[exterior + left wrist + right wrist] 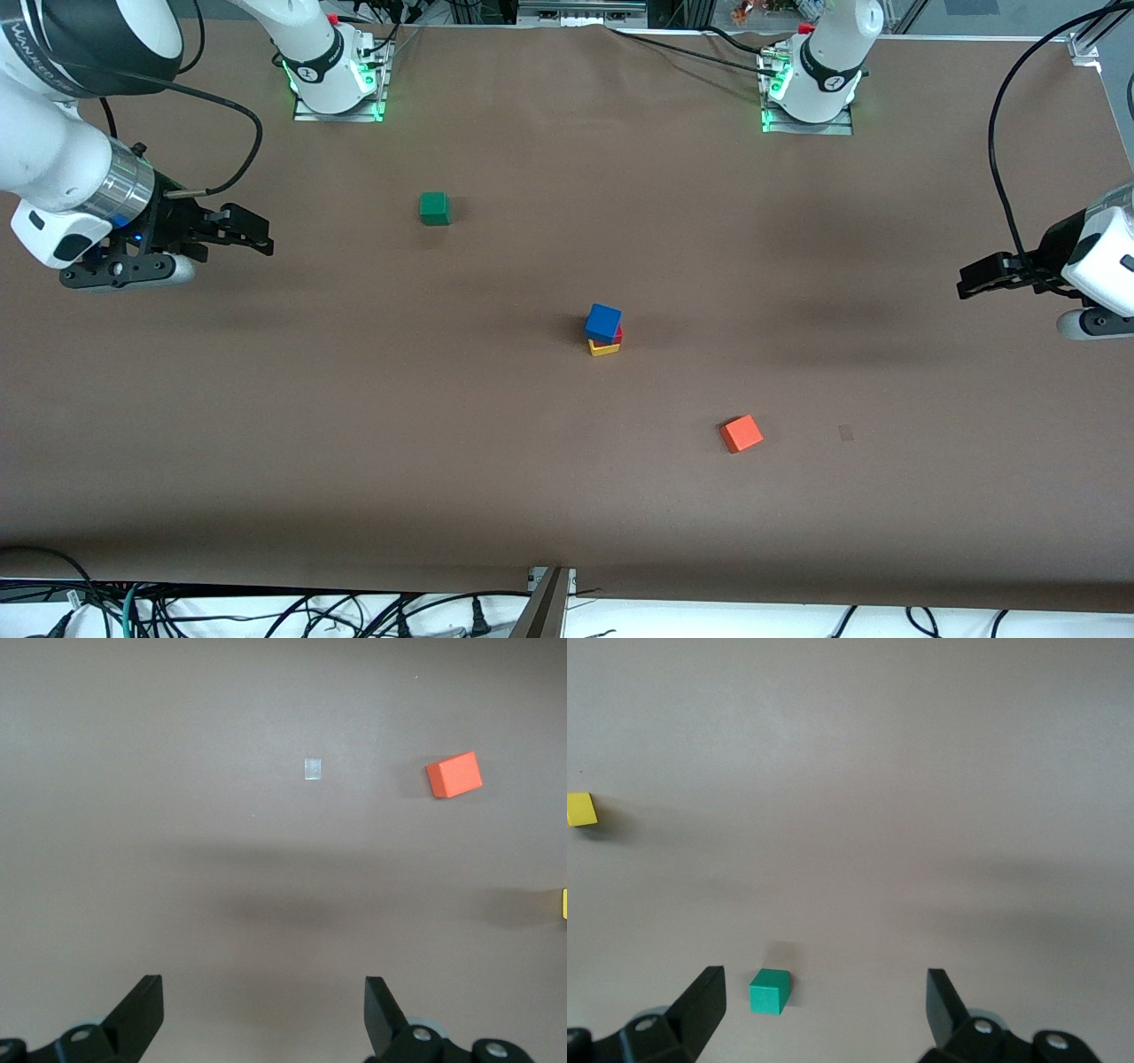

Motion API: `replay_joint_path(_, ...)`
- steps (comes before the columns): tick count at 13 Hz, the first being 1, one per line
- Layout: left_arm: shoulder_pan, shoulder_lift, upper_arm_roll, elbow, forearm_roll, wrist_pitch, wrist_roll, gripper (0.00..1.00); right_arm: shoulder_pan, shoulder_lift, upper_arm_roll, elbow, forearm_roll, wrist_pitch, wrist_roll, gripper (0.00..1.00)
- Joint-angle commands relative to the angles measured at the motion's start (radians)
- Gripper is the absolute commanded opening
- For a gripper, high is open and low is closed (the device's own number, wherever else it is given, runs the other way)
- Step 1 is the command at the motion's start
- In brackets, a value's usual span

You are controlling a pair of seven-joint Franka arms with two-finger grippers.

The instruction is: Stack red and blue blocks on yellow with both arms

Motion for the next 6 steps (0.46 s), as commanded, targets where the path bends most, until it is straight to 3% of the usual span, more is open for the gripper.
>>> replay_joint_path(1, 0.005, 0.004, -0.002, 0.015, -0.021, -0.001, 0.015, 1.0, 0.007, -0.009, -0.006, -0.015, -0.013, 0.009, -0.013, 1.0)
replay_joint_path(6, 0.01, 0.004, -0.002, 0.015, -0.021, -0.002, 0.017, 1.0, 0.007, -0.008, -0.007, -0.017, -0.013, 0.011, -0.013, 1.0)
